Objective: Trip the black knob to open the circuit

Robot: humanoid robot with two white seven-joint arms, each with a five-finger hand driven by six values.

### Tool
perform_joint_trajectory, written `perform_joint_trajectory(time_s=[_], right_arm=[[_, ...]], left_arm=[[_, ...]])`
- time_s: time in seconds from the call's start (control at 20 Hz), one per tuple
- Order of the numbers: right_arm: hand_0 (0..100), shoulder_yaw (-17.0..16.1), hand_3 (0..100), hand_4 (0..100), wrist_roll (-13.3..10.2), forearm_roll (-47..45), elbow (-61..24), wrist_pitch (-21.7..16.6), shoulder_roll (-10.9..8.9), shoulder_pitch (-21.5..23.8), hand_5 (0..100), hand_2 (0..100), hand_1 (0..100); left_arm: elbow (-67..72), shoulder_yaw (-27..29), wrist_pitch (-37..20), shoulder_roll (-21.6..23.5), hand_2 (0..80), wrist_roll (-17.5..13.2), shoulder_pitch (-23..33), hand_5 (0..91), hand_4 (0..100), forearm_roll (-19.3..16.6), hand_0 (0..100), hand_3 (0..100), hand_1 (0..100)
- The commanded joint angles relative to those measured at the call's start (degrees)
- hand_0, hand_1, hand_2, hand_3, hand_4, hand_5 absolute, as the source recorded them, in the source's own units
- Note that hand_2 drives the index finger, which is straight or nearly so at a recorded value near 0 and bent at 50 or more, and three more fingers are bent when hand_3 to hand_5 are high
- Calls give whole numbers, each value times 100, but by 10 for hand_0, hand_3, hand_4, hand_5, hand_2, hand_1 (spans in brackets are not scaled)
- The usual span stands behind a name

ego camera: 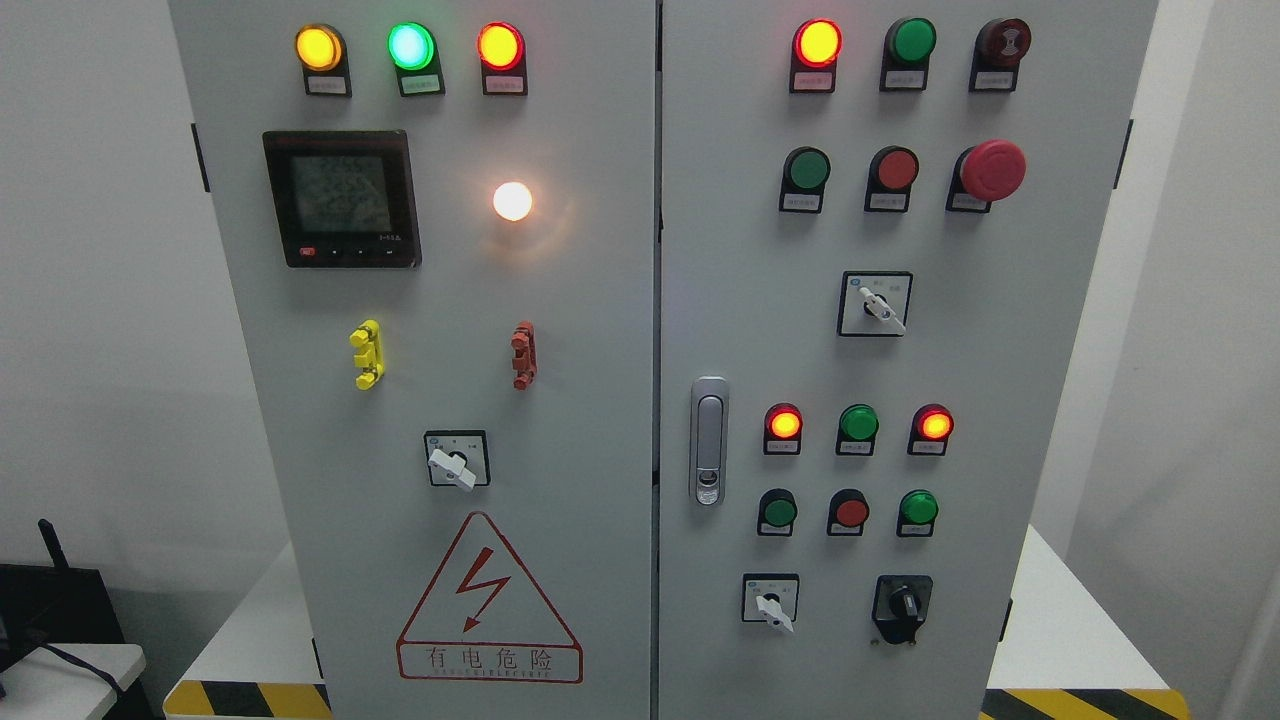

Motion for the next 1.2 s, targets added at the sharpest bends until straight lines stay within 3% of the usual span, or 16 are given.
perform_joint_trajectory(time_s=[0.0,0.2,0.8,0.95,1.15], right_arm=[[317,-705,554,638,-113,-296,-1234,-1956,179,40,763,226,617],[327,-1136,591,671,-105,-454,-1789,-1938,171,14,787,260,619],[343,-1383,621,707,-122,-788,-2853,-1842,171,-223,823,276,594],[345,-1391,623,709,-131,-788,-3221,-1456,179,-434,830,274,583],[342,-1409,624,710,-377,-771,-3801,-920,179,-732,831,274,578]], left_arm=[[0,0,4,2,0,4,-44,0,0,-193,120,0,389],[0,0,4,2,0,4,-44,0,0,-185,120,0,389],[0,0,4,2,0,4,-44,0,0,-193,120,0,389],[0,0,4,2,0,4,-44,0,0,-193,120,0,389],[0,0,4,2,0,4,-44,0,0,-193,120,0,389]])
